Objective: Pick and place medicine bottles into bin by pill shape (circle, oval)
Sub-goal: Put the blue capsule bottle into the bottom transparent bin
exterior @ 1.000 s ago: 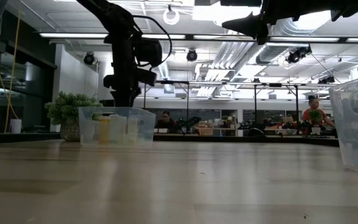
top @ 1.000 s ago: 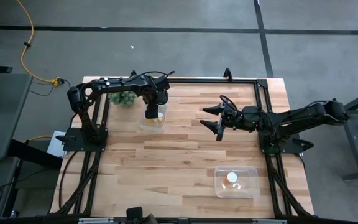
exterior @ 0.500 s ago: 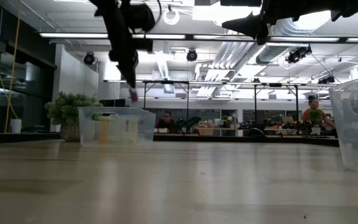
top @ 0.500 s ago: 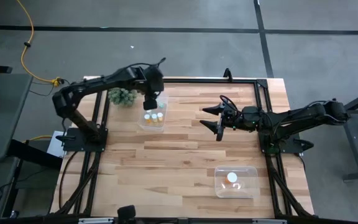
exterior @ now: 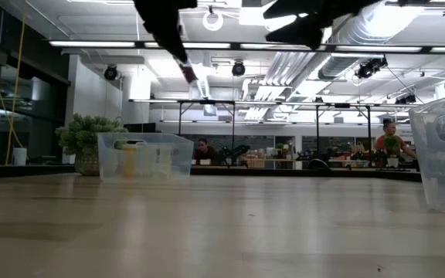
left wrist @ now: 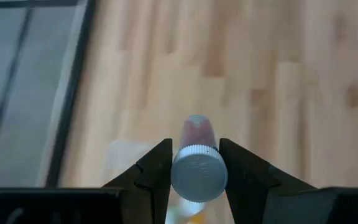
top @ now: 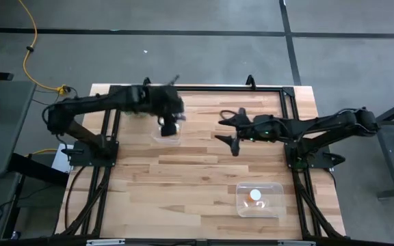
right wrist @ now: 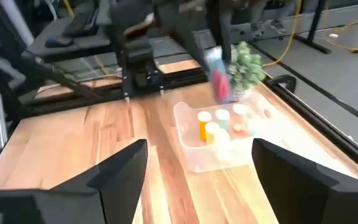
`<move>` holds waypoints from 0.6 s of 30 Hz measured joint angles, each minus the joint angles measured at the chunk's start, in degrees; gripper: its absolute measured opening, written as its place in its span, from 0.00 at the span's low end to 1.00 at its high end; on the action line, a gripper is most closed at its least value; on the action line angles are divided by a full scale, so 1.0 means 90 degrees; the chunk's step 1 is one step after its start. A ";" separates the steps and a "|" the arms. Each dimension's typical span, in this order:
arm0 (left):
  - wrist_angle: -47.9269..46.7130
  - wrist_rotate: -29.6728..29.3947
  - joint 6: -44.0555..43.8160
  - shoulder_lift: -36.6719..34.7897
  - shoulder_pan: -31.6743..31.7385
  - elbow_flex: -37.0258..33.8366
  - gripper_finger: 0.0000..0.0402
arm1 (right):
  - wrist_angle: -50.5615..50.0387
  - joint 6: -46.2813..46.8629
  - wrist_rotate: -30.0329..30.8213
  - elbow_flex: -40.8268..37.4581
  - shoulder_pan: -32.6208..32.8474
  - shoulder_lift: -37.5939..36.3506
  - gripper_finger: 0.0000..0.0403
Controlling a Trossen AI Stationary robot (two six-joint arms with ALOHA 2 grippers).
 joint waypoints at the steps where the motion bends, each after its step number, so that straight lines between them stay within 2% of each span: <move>1: 0.0067 0.0030 -0.0108 0.0089 -0.0167 0.0000 0.28 | -0.0070 -0.0088 -0.0059 0.0160 0.0000 0.0136 0.70; 10: 0.0744 0.0152 -0.0401 0.0623 -0.1258 -0.0005 0.28 | -0.0232 -0.0448 -0.0773 0.1041 -0.0002 0.1503 0.70; 14: 0.0901 0.0445 -0.0676 0.0628 -0.1391 -0.0005 0.28 | -0.0278 -0.0459 -0.0940 0.1201 -0.0002 0.1977 0.70; 18: 0.1025 0.0471 -0.0882 0.0628 -0.1460 -0.0005 0.28 | -0.0205 -0.0414 -0.1161 0.1301 -0.0002 0.2315 0.70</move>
